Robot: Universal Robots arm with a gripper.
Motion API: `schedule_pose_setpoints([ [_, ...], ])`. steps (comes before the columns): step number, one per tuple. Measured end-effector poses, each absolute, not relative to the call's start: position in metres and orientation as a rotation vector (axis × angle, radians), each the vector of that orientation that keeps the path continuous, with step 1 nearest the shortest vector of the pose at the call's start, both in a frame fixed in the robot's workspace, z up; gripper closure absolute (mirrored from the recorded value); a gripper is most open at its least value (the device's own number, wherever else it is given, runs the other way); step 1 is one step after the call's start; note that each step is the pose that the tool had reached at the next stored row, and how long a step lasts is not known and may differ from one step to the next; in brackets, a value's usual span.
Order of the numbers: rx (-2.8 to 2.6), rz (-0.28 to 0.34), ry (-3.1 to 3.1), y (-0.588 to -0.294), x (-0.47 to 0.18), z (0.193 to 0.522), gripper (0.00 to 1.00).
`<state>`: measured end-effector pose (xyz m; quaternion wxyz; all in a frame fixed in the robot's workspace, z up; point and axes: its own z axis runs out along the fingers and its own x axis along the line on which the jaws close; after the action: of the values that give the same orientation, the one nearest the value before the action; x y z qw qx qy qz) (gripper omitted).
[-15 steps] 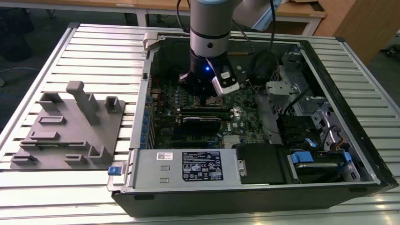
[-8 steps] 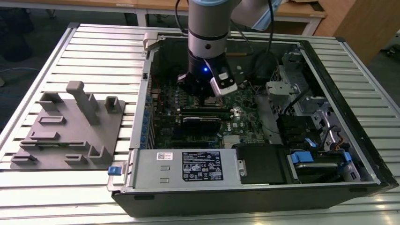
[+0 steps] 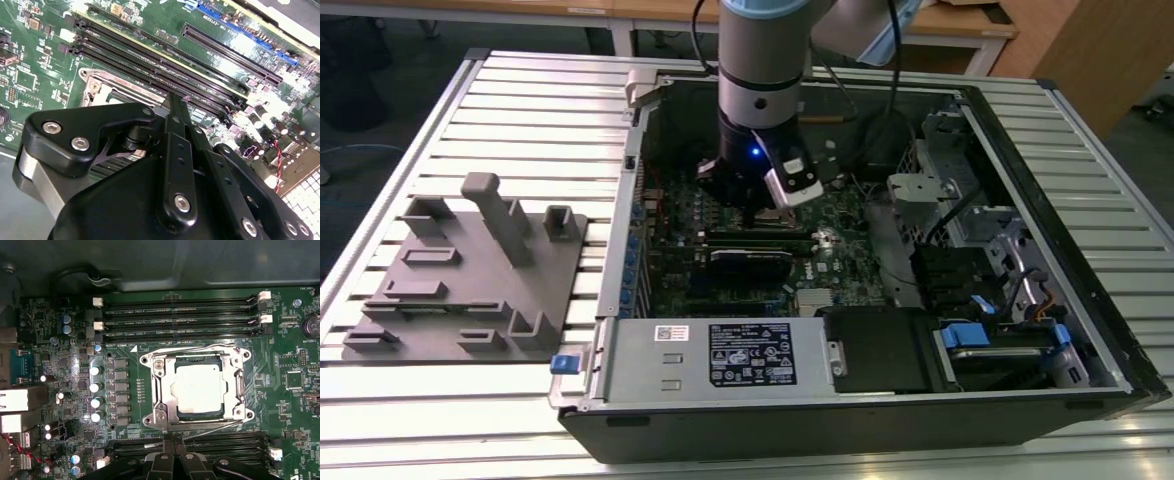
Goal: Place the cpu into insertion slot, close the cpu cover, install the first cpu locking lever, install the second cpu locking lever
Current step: 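Install the second cpu locking lever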
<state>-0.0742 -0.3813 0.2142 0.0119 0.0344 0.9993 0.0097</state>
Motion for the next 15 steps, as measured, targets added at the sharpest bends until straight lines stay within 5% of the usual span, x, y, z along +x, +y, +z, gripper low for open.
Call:
schedule_pose_setpoints([
  [15,0.107,0.051,3.116,-0.3813,-0.0803,0.2089,0.90],
])
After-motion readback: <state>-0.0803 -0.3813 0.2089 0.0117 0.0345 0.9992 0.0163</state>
